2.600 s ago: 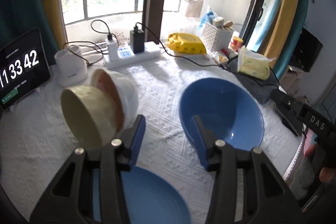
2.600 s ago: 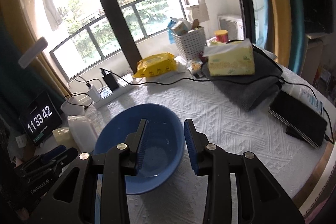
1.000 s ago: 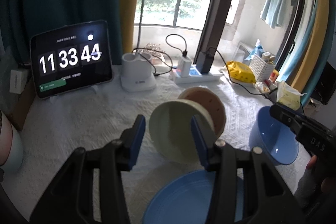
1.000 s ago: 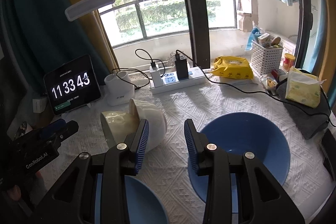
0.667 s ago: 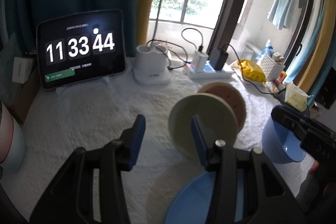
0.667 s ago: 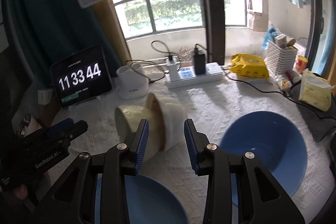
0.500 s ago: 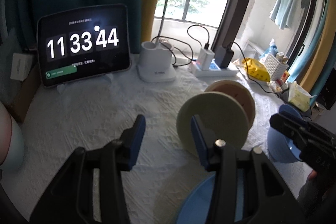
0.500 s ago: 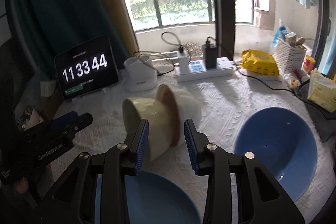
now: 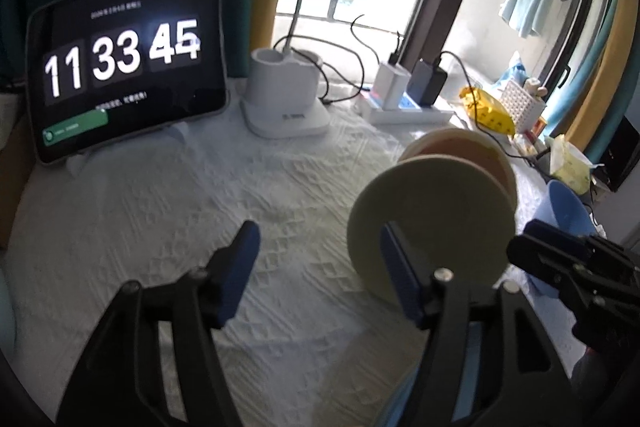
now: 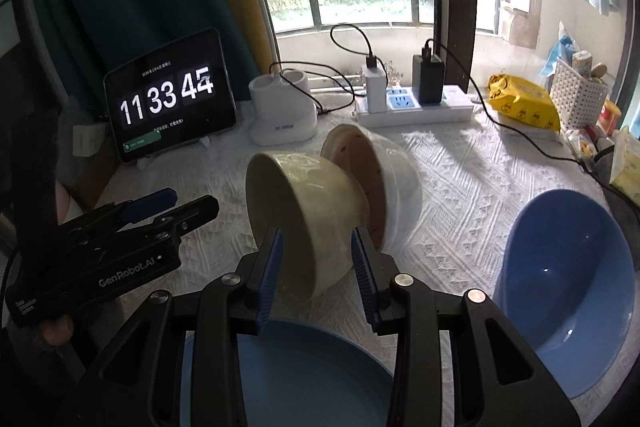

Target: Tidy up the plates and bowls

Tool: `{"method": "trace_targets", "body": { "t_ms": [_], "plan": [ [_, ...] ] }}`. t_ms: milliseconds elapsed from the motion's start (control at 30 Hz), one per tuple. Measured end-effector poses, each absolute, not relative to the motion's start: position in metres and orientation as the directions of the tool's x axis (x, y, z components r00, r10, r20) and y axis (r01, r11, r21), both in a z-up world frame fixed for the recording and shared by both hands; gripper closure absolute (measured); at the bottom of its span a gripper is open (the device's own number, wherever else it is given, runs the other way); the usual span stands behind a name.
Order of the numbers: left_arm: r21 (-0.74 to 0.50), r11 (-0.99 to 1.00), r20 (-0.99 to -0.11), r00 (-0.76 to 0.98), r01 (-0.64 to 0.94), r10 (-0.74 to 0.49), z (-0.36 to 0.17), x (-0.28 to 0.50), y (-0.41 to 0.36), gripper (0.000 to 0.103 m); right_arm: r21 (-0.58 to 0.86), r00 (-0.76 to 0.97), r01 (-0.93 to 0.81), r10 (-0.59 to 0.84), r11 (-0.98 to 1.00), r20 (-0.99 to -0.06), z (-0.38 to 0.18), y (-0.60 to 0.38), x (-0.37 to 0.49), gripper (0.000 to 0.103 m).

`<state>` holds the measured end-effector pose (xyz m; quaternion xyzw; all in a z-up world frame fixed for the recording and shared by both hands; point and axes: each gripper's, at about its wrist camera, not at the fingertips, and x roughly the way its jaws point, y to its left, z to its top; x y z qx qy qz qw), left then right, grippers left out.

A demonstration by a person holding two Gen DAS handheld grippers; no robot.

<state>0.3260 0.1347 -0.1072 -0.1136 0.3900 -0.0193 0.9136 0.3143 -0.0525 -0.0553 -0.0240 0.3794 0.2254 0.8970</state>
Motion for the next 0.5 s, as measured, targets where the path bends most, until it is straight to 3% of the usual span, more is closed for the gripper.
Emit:
{"method": "trace_targets", "body": {
  "t_ms": [500],
  "plan": [
    [-0.269,0.963,-0.743,0.637,-0.002,-0.206,-0.145,0.362,0.132,0.038,0.123,0.587,-0.406,0.362,0.906,-0.724,-0.079,-0.046,0.328,0.065]
  ]
}}
